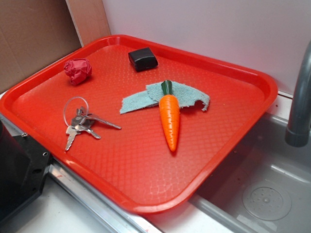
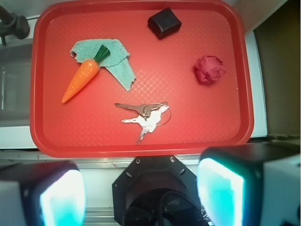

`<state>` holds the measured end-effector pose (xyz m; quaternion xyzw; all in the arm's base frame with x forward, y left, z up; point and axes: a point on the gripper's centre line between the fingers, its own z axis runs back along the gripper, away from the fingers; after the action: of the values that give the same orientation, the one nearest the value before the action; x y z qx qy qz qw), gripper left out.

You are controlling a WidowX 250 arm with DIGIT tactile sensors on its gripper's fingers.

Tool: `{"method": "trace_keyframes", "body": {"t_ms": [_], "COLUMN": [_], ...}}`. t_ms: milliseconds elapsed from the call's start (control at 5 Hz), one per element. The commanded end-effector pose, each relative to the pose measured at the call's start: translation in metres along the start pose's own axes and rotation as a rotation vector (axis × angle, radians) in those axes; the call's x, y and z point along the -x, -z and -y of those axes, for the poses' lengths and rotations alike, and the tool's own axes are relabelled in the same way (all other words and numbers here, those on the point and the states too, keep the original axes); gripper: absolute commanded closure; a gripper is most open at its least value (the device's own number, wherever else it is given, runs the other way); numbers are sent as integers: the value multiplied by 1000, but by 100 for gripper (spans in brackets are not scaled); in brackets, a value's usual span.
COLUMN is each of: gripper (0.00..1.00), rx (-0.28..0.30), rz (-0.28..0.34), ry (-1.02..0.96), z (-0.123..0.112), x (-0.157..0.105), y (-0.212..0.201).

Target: Grab the carrot.

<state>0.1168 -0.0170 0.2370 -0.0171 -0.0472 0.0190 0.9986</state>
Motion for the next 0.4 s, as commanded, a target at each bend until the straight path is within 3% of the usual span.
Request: {"method": "trace_keyframes", "body": {"t_ms": [0,200], "gripper": [0,0], "rx": [0,10], "rz": [0,25], "ry": [0,-167], "z": [0,7], "x": [0,-10], "y": [0,4]}}
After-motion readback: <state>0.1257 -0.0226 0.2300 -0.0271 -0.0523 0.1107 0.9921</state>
